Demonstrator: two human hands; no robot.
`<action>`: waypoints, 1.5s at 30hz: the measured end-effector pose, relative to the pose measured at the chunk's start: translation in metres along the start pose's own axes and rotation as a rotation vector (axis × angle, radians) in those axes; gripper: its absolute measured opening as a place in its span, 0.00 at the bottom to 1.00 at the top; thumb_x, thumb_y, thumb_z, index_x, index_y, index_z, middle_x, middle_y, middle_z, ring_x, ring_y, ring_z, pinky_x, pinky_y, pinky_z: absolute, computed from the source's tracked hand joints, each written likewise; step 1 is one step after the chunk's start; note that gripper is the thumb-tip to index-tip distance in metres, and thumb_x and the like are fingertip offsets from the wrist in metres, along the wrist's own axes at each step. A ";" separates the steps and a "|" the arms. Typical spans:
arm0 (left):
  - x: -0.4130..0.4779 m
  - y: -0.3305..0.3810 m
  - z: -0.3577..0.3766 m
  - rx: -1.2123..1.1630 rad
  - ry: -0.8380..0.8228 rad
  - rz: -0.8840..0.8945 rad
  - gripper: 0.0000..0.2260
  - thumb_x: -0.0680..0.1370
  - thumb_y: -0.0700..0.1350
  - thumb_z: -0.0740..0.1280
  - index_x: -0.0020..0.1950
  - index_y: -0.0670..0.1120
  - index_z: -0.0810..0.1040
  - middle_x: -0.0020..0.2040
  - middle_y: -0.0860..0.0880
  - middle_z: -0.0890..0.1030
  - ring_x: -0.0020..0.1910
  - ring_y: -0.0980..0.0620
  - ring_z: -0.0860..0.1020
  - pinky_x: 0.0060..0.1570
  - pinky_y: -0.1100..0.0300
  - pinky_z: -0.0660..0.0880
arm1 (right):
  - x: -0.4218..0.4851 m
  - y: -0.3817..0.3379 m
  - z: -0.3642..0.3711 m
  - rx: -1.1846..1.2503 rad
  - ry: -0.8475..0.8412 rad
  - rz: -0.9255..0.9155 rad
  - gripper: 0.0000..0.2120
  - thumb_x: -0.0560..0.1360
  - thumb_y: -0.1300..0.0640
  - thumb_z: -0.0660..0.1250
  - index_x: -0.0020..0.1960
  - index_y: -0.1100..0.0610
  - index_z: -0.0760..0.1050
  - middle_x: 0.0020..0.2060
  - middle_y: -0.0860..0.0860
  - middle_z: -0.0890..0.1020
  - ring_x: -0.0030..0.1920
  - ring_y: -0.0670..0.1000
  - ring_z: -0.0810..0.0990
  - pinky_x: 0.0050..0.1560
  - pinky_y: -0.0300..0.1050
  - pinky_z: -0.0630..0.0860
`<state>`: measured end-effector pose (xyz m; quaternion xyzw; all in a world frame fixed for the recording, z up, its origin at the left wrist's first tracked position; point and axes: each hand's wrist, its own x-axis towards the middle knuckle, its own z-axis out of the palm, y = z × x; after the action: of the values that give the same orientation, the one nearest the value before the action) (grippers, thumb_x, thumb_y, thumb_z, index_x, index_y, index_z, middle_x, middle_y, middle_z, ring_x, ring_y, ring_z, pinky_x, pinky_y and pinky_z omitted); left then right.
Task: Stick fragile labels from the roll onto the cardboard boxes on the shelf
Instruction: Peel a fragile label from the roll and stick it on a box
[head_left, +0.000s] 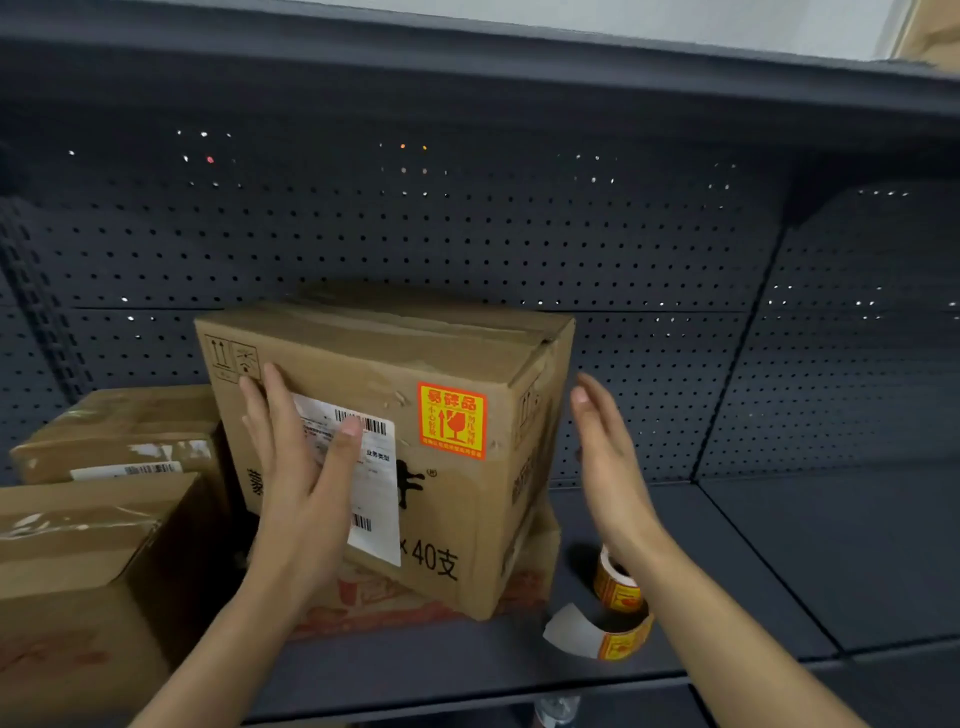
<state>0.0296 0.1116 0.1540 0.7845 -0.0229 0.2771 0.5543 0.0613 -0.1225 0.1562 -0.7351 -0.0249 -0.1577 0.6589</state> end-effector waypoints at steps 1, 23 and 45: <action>-0.003 0.002 0.000 -0.002 0.001 -0.017 0.36 0.80 0.63 0.56 0.81 0.60 0.38 0.80 0.63 0.34 0.78 0.65 0.33 0.75 0.56 0.39 | 0.008 0.000 -0.002 0.005 0.025 0.004 0.26 0.81 0.36 0.54 0.77 0.39 0.60 0.71 0.36 0.66 0.71 0.40 0.63 0.72 0.45 0.62; -0.043 0.021 -0.033 -0.377 -0.252 -0.030 0.50 0.65 0.78 0.65 0.79 0.68 0.43 0.80 0.64 0.57 0.80 0.59 0.57 0.78 0.44 0.57 | -0.028 -0.020 -0.005 0.115 -0.113 -0.245 0.16 0.79 0.43 0.59 0.58 0.46 0.81 0.55 0.44 0.85 0.59 0.45 0.82 0.62 0.44 0.75; 0.010 -0.018 -0.080 -0.292 -0.273 -0.149 0.42 0.65 0.83 0.51 0.63 0.57 0.81 0.61 0.55 0.84 0.66 0.55 0.78 0.71 0.48 0.67 | -0.096 0.002 0.027 -0.178 -0.114 -0.425 0.37 0.74 0.30 0.63 0.78 0.41 0.60 0.69 0.39 0.66 0.72 0.47 0.68 0.69 0.35 0.68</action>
<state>0.0116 0.1922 0.1623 0.7258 -0.0797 0.1201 0.6727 -0.0239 -0.0797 0.1268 -0.7762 -0.2021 -0.2525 0.5412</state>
